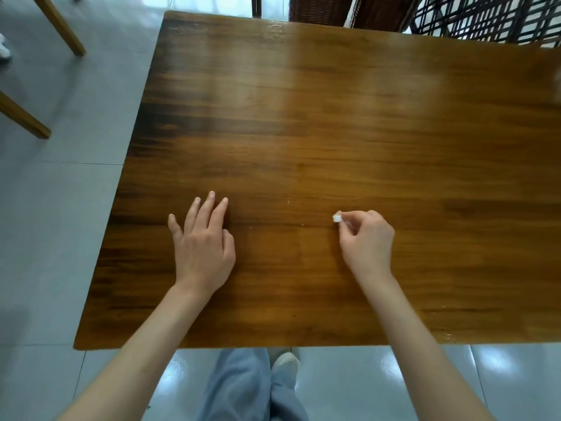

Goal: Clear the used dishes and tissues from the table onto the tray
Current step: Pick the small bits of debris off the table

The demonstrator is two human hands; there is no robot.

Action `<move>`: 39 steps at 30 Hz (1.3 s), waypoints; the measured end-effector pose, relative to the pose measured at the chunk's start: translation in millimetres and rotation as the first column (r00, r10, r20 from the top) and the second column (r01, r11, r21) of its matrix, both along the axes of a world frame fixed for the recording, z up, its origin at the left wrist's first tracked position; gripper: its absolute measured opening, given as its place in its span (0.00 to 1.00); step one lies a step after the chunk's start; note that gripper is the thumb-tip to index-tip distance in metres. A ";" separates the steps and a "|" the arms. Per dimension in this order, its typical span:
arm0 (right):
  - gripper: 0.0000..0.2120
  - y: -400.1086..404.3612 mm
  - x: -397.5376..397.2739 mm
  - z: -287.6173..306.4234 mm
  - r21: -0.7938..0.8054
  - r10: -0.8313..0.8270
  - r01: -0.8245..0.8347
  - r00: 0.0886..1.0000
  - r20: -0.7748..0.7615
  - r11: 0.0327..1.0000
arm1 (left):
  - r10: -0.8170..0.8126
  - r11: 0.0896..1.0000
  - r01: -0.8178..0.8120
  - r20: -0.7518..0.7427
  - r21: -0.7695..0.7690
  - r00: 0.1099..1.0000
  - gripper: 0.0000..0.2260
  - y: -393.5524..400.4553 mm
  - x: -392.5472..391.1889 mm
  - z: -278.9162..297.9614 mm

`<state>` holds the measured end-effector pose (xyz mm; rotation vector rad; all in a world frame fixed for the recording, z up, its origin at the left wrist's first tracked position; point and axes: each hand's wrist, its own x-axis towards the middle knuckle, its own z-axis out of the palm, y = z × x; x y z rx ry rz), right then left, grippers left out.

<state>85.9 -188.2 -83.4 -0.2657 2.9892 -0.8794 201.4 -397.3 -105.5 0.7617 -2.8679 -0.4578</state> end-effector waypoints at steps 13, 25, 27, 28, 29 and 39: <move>0.07 -81.8 112.5 -10.2 -0.038 0.276 -0.275 0.960 0.033 0.961 | -0.004 1.000 0.004 0.070 -0.001 0.998 0.22 5.1 23.3 -3.2; 0.09 -74.5 -63.2 10.2 0.003 0.092 -0.092 0.993 -0.075 0.996 | 0.011 1.000 -0.011 0.027 0.023 1.000 0.22 4.5 21.5 -0.9; 0.09 -80.9 -82.2 8.2 0.034 0.121 -0.119 0.990 -0.077 0.992 | 0.015 1.000 -0.015 0.010 0.020 1.000 0.24 0.9 18.0 1.5; 0.09 -84.5 -88.6 7.1 0.047 0.139 -0.135 0.987 -0.077 0.990 | 0.022 1.000 -0.022 0.001 0.016 1.000 0.24 -2.0 15.8 2.8; 0.09 -88.5 -93.6 5.6 0.063 0.155 -0.151 0.985 -0.074 0.987 | 0.036 0.999 -0.036 -0.003 0.013 0.999 0.25 -5.9 14.3 3.9; 0.10 -93.8 -73.5 -7.6 0.174 0.320 -0.302 0.944 -0.084 0.937 | 0.082 0.996 -0.082 0.016 0.019 0.997 0.25 -28.1 17.9 0.6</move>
